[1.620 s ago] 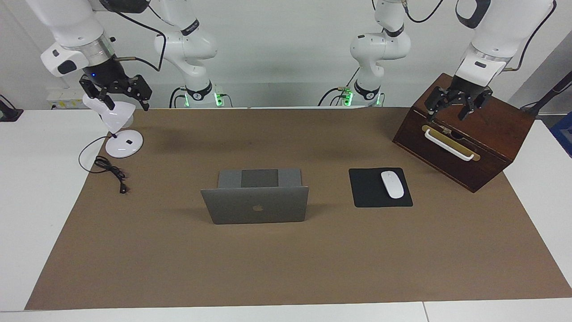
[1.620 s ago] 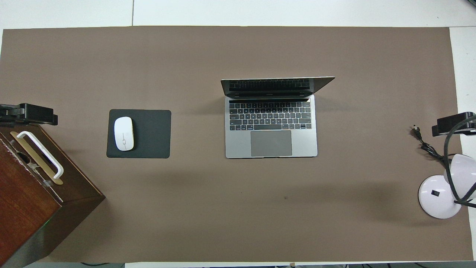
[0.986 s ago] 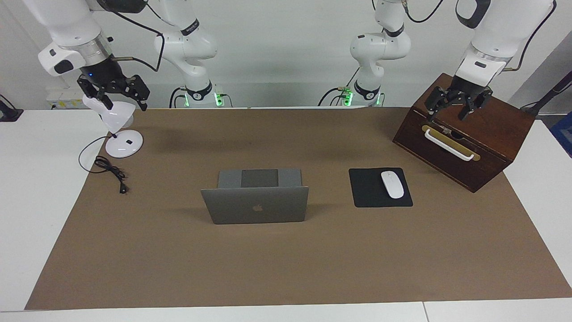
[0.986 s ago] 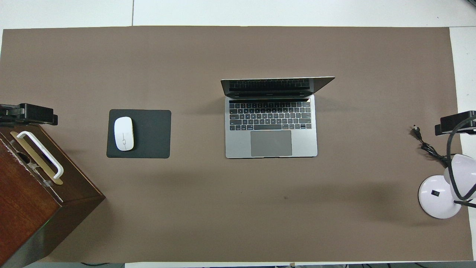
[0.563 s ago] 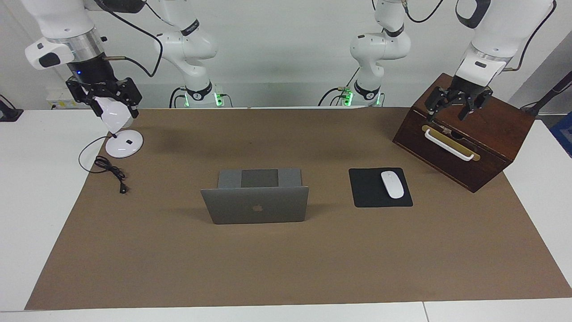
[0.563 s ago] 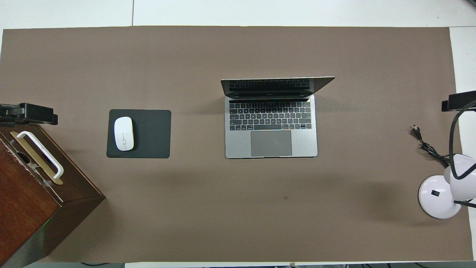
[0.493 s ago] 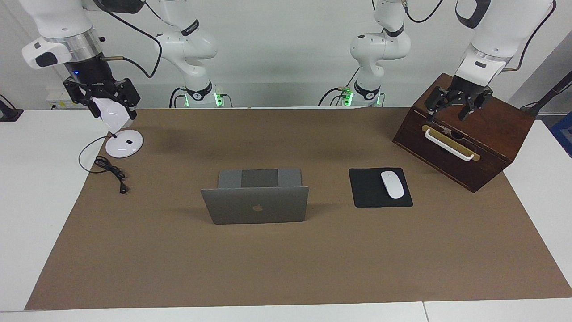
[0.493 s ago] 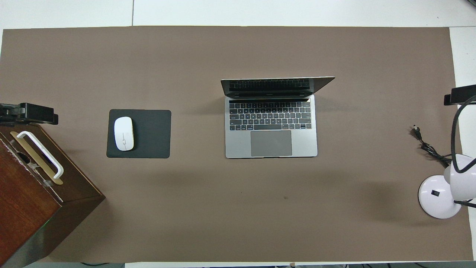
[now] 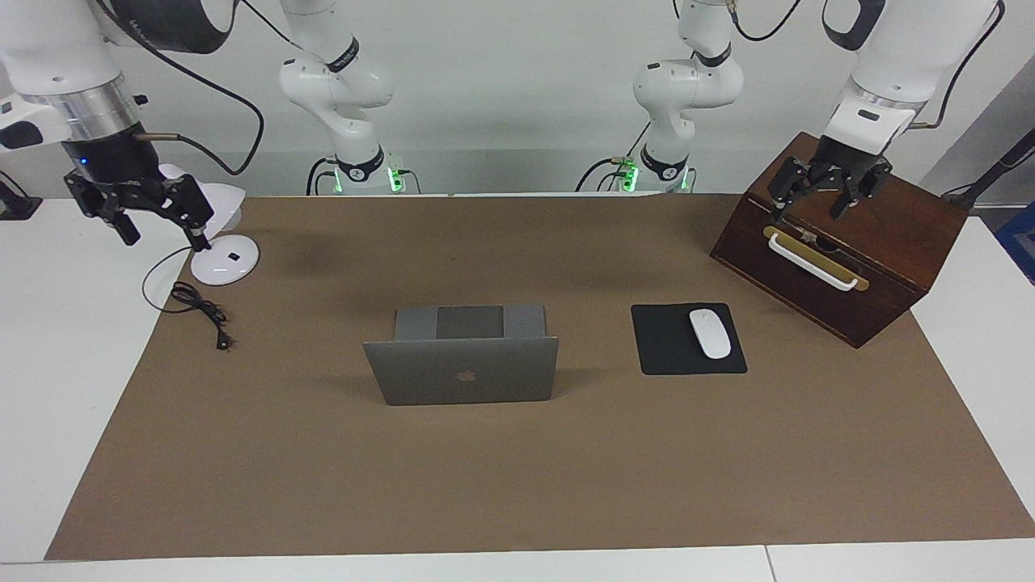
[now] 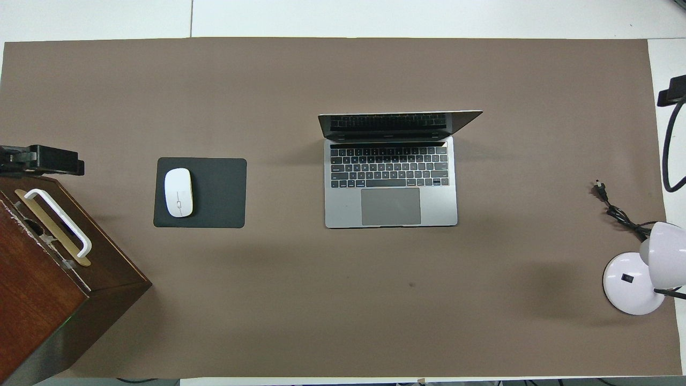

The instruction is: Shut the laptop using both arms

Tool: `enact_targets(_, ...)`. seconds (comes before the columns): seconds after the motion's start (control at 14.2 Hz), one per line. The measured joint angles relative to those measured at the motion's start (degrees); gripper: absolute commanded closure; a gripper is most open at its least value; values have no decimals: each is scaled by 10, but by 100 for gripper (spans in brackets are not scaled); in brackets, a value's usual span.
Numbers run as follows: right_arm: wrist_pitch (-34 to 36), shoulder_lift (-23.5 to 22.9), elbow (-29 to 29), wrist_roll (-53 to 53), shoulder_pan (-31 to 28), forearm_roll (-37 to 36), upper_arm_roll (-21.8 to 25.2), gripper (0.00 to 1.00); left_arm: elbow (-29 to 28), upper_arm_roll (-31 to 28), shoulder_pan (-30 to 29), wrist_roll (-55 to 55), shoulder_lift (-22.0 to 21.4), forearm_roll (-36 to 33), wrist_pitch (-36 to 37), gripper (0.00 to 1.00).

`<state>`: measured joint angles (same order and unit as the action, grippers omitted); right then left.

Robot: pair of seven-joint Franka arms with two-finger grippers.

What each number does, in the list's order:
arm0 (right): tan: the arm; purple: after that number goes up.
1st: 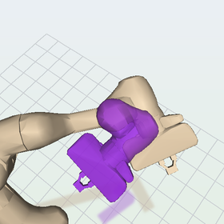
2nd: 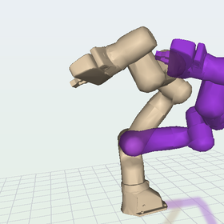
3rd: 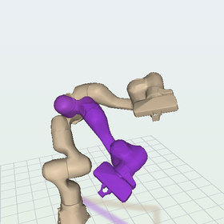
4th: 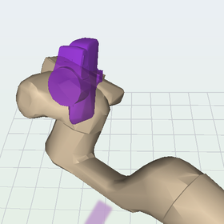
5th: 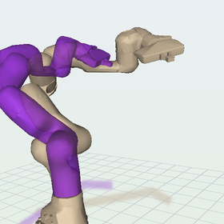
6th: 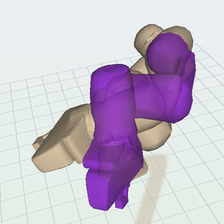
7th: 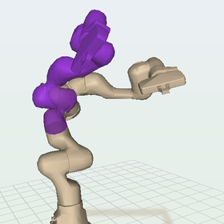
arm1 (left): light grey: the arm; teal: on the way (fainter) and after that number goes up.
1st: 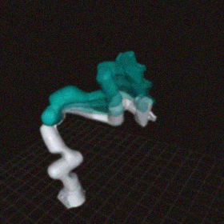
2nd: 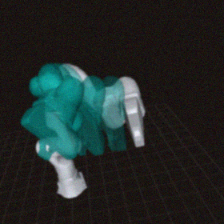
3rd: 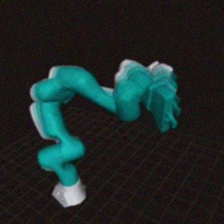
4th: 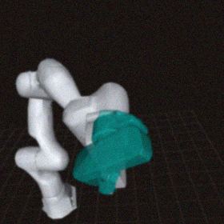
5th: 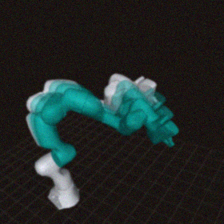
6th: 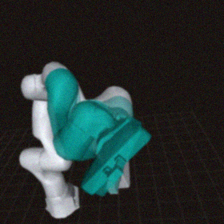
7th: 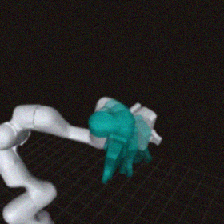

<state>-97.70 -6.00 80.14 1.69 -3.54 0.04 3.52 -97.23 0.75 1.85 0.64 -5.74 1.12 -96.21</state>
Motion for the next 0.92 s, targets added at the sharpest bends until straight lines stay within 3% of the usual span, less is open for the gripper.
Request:
enact_targets(0.14, -13, -13, -17, 0, 0, 0, 0, 0, 0, -1, -1, 0, 0, 0, -2, 89)
enact_targets(0.21, -18, -18, -20, 0, 0, 0, 0, 0, 0, -2, -1, 0, 0, 0, -4, 100)
enact_targets(0.77, -89, -49, -23, 0, 8, 0, -14, 0, 0, -4, -19, -2, 3, 0, -58, 100)
enact_targets(0.92, -101, -53, -23, 0, 11, 0, -23, 5, -3, 1, -19, -4, 4, 0, -71, 100)
